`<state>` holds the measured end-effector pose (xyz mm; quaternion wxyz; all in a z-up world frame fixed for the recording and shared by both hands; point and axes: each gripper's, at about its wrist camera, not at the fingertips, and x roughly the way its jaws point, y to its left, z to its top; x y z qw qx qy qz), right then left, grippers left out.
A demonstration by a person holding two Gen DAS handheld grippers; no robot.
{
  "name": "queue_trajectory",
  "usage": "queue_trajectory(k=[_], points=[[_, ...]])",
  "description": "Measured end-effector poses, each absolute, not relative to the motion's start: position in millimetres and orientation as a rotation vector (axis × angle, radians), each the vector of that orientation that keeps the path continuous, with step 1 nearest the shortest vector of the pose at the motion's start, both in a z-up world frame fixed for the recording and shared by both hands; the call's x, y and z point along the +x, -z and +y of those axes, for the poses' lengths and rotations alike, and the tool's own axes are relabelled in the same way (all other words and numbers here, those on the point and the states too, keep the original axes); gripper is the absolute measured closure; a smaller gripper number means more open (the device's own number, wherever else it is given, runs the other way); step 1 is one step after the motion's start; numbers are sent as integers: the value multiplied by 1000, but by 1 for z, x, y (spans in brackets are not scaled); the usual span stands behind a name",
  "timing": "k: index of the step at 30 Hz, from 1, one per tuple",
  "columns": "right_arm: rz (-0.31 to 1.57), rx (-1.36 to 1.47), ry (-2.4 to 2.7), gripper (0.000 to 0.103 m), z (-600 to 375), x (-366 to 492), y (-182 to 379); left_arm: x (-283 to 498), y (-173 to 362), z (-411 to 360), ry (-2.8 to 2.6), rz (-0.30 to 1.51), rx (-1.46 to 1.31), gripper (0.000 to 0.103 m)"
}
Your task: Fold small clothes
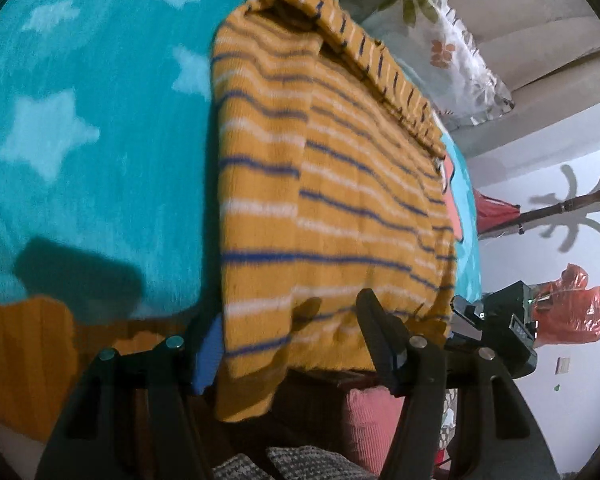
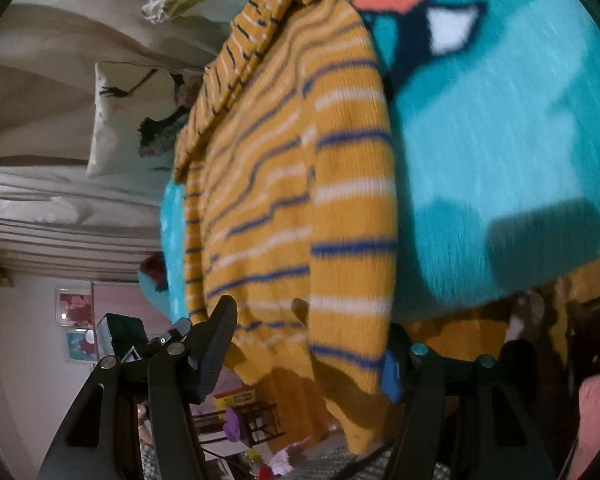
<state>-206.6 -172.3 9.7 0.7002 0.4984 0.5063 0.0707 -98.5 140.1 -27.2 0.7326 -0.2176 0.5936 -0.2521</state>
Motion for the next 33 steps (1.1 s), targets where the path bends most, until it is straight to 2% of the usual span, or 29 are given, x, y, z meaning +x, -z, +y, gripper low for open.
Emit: queue_trajectory(k=[10,11,12,13,14,15,18,28,33], points=[[1186,1084,-126,37,-151,-211,7,-116,55,133,531,1355,-404,43],[1193,1078,-127,41,-149,-213,9,-116,55,132,533,1356,-400,53],[1197,1071,-125,48,-147,-212,9,-117,55,130,540,1360,-392,74],[1202,1059,-123,52,-145,-212,9,-117,56,130,542,1371,-379,84],[1208,1045,-117,63,-143,-212,9,-118,55,131,533,1375,-369,91],[1209,1036,-111,76,-141,-210,8,-118,53,133,521,1371,-366,93],[1213,992,-87,90,-139,-210,0,-122,46,142,493,1366,-370,94],[1156,948,-44,95,-156,-265,-42,-159,0,171,533,1288,-393,95],[1141,968,-52,95,-148,-283,-55,-169,-2,169,532,1287,-344,95]])
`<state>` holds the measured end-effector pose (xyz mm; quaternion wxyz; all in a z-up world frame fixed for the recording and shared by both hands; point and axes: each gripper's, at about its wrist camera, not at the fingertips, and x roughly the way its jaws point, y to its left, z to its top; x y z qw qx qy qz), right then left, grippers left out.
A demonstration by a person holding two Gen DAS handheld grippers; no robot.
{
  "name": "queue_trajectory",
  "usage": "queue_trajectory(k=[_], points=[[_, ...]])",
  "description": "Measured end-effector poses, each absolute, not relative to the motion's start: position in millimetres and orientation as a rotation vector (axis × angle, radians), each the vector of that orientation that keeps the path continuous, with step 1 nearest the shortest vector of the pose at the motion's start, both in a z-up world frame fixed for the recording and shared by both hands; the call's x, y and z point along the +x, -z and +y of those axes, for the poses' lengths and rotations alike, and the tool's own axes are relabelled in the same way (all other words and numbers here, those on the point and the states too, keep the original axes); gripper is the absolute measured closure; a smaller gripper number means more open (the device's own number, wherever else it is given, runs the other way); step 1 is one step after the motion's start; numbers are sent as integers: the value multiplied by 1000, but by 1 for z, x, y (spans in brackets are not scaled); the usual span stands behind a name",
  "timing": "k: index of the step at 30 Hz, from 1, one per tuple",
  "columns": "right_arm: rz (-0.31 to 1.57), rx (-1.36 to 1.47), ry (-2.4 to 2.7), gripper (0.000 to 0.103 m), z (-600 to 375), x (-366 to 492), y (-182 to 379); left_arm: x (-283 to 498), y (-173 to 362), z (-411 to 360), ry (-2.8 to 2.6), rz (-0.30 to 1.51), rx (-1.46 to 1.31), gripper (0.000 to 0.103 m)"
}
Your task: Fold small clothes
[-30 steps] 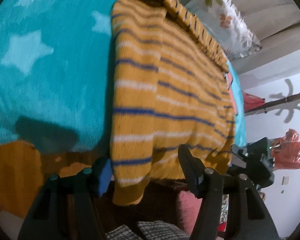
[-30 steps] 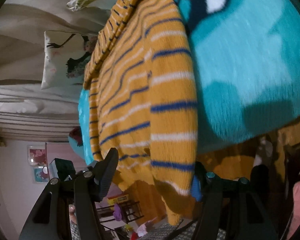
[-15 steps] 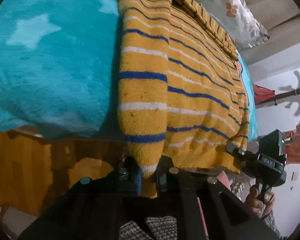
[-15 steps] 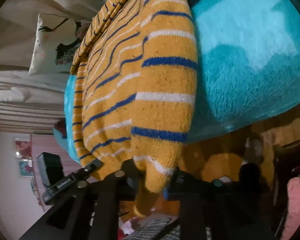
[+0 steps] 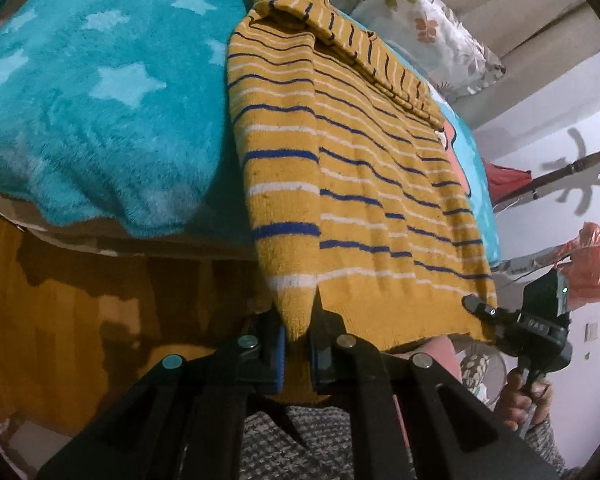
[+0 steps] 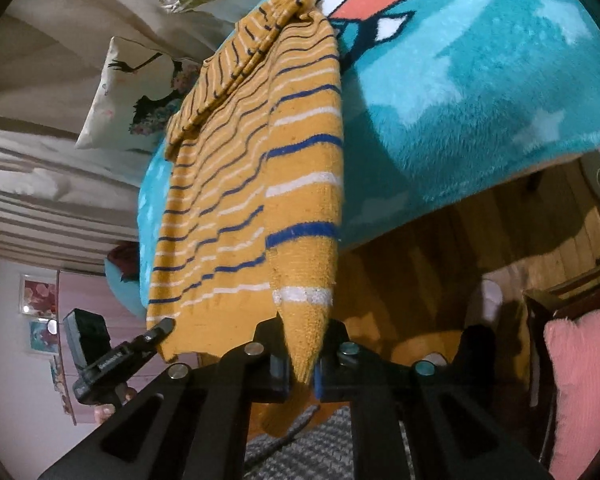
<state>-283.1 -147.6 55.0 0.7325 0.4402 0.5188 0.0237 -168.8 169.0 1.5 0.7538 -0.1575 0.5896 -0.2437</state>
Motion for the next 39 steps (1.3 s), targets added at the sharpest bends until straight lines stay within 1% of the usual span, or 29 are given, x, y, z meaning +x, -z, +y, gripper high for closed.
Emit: queue_trajectory(k=[5,14,20,25,31,38,39], points=[[1150,937,-51,95,-137,-270,-64,-159,-5,182,534,1278,-406,95],[1072,905,-89,95,-144,-234,-103,-116,-38,175,561,1210,-414,95],[1010,890,-140,94,-163,-180,-129,-56,-61,161,540,1170,-456,95],[976,884,-168,94,-189,-103,-138,12,-79,135,485,1144,-459,95],[994,879,-169,94,-226,-21,-124,97,-68,104,412,1174,-487,95],[1100,909,-160,94,-263,57,-67,162,-33,83,338,1229,-509,93],[1111,928,-163,91,-268,66,-58,169,-29,83,333,1230,-528,92]])
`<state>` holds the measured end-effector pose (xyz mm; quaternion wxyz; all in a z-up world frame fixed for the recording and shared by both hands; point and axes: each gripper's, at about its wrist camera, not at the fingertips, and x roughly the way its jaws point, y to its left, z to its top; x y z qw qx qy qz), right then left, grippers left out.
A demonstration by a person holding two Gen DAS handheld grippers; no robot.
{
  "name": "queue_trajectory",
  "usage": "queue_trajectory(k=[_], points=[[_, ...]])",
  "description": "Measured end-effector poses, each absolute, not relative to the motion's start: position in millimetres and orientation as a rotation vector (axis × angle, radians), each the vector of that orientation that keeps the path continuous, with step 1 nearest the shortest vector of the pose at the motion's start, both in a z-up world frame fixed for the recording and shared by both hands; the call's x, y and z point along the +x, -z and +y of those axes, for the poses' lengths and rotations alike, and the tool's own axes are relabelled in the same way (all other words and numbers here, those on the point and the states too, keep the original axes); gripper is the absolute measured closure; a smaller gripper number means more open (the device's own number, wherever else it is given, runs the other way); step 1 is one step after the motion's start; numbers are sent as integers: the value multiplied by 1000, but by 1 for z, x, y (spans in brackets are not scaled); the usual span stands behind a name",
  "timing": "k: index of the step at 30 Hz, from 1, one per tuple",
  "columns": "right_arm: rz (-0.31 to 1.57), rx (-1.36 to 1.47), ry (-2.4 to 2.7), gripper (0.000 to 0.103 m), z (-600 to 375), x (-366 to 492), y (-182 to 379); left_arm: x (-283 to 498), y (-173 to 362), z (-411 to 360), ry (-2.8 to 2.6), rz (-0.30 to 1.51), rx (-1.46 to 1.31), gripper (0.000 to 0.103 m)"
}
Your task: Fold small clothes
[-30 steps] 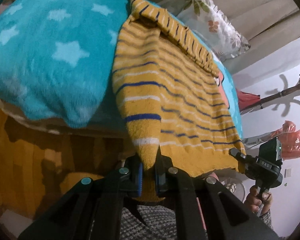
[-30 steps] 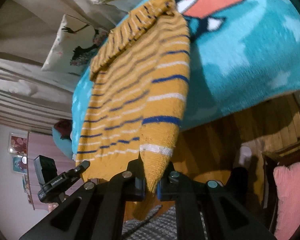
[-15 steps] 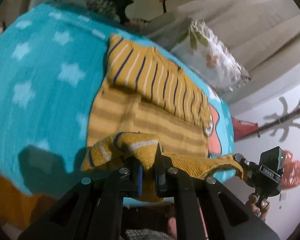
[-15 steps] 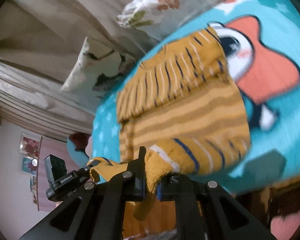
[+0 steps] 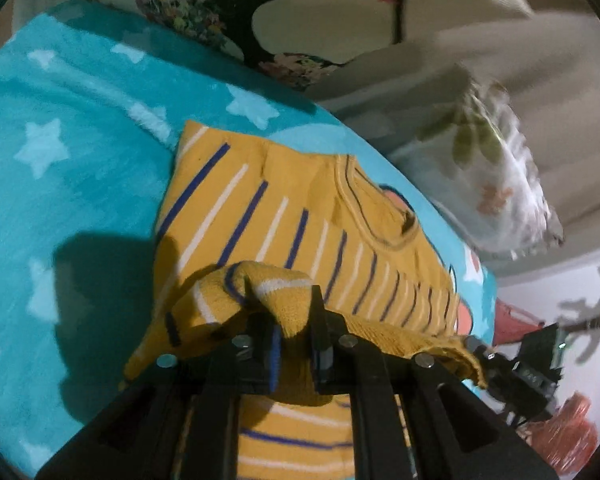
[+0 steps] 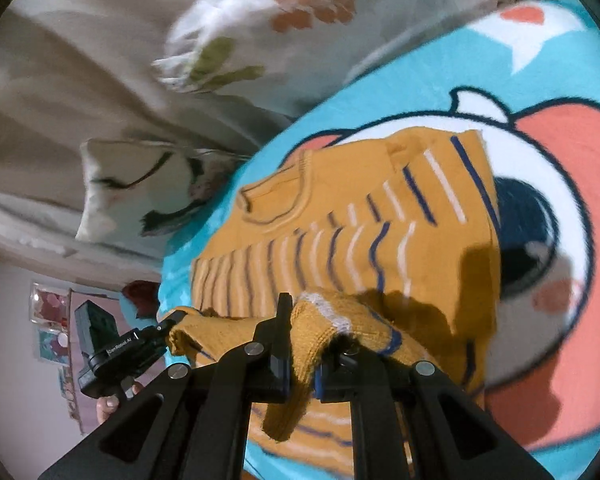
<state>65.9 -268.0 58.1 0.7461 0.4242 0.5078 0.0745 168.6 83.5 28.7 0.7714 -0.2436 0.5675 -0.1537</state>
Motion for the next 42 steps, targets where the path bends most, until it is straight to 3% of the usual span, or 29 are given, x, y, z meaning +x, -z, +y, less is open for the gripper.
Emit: queue_trajectory(k=[1,4,6,9,13,15,22,32,33,34,35,42], points=[[1120,952,-163,91,-273,72,-51,176,-26,84,332,1228,-553,91],[1118,1039,-160,86,-288,87,-33,191,-22,89,342,1205,-636,72],[1092,1118,-150,66,-303,96,-22,199,-20,95,327,1183,-690,59],[1052,1212,-133,56,-322,105,-11,209,-18,109,291,1149,-781,50],[1080,1228,-118,56,-333,116,0,210,-16,127,226,1141,-831,47],[1062,1205,-116,48,-337,121,-3,206,-17,133,203,1144,-819,46],[1023,1139,-81,42,-356,129,-24,164,-38,133,149,1173,-489,45],[1166,811,-427,44,-213,155,-57,98,-8,125,176,1273,-232,41],[1183,757,-470,46,-188,156,-59,98,-5,123,178,1286,-210,50],[1196,709,-488,48,-172,156,-59,98,0,121,180,1309,-170,67],[1215,632,-505,52,-146,157,-61,99,3,122,189,1325,-151,97],[1270,363,-473,61,-61,160,-55,108,-13,162,268,1292,-204,96]])
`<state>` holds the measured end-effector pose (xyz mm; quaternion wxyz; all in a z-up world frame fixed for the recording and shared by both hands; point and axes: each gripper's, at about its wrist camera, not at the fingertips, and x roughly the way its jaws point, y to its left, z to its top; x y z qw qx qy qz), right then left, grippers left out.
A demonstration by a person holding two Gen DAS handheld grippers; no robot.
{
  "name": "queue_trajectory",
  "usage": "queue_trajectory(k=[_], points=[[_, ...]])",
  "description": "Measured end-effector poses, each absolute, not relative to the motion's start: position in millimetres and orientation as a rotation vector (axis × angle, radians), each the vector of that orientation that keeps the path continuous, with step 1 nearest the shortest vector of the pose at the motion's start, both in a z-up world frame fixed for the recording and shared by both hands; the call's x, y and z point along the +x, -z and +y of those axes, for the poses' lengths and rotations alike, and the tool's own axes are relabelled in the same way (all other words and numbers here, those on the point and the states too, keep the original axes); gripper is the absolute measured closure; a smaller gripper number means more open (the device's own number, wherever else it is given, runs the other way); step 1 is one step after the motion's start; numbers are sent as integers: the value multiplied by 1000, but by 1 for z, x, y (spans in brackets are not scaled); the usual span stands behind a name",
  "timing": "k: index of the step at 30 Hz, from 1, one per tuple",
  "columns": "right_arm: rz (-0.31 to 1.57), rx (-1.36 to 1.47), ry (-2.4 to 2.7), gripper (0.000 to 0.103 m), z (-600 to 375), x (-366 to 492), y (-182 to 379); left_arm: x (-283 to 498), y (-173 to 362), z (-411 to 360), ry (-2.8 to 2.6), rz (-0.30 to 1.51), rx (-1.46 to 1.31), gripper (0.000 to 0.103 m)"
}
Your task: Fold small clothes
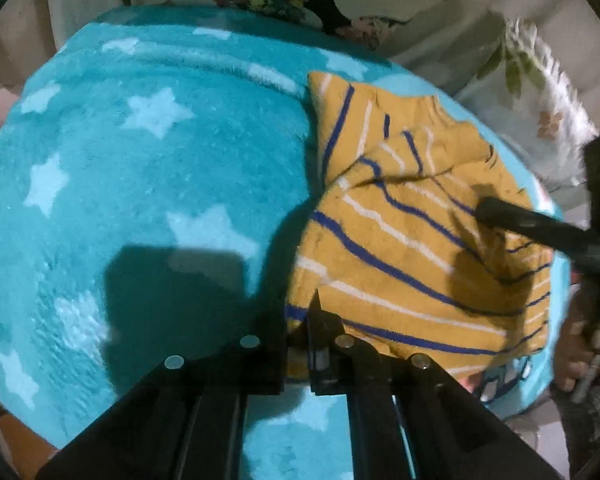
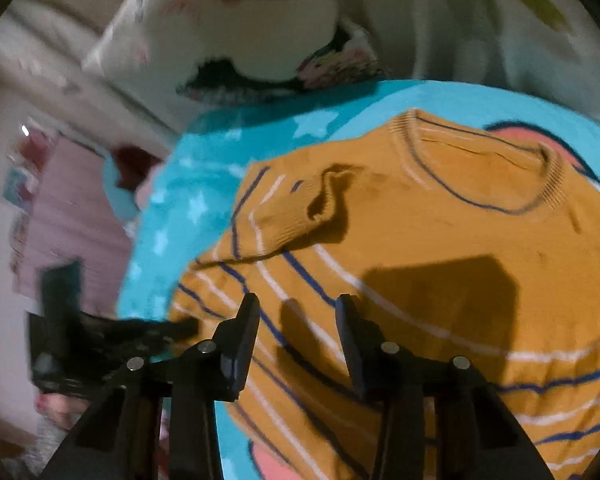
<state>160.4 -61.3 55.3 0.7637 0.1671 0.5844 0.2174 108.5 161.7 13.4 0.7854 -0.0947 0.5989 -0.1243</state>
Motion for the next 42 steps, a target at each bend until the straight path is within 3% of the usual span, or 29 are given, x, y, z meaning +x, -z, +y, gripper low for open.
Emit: queue_trajectory(k=[5,8,11,15,18,23,25,27,29,36,42], points=[[1261,51,-368,65,1,192,-39,97,-3,161,350,1310,-174,96],[1259,13,-346,65,24,216,-33,94,-2,169,373,1302,-193,95],[1281,-21,-313,63,49,241,-23,91,-13,184,374,1275,-219,84],[1285,-92,-260,58,67,253,-20,85,-36,205,361,1220,-204,76],[1208,1,-257,58,54,247,-43,79,-48,218,352,1186,-214,64],[1079,240,-214,58,-5,220,-97,77,-55,236,323,1164,-259,59],[1083,265,-192,63,-12,216,-101,74,-56,240,306,1149,-259,58],[1121,253,-184,77,-12,210,-93,72,-56,243,295,1145,-253,58],[1183,217,-181,79,1,206,-78,71,-56,245,289,1149,-248,58],[1288,19,-175,80,73,241,-21,60,-61,252,264,1151,-235,57],[1222,117,-188,75,65,239,-45,61,-69,250,299,1131,-222,49]])
